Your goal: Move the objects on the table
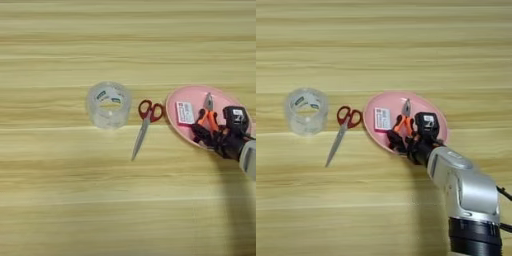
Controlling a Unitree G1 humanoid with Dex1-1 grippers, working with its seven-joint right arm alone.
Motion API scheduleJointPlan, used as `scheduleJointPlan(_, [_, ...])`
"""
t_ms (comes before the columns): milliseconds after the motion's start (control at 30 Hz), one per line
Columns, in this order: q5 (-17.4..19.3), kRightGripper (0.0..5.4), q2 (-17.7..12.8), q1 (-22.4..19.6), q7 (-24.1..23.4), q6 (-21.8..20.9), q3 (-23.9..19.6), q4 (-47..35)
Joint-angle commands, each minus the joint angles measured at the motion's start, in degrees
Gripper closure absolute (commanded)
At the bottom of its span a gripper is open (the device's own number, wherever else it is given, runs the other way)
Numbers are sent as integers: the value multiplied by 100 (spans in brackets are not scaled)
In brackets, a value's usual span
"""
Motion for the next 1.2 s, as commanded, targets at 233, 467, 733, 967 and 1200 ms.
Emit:
scheduleJointPlan(233, [-81,221,-81,-29,-21,-106,218,9])
scheduleJointPlan(467, [-278,252,-126,-30,-169,-436,291,-181])
scheduleJointPlan(733, [-336,279,-194,-68,-216,-532,246,-397])
scheduleJointPlan(967, [-313,318,-180,-93,-215,-533,183,-379])
scheduleJointPlan(1200, [-27,396,-16,-157,-149,-258,3,-372])
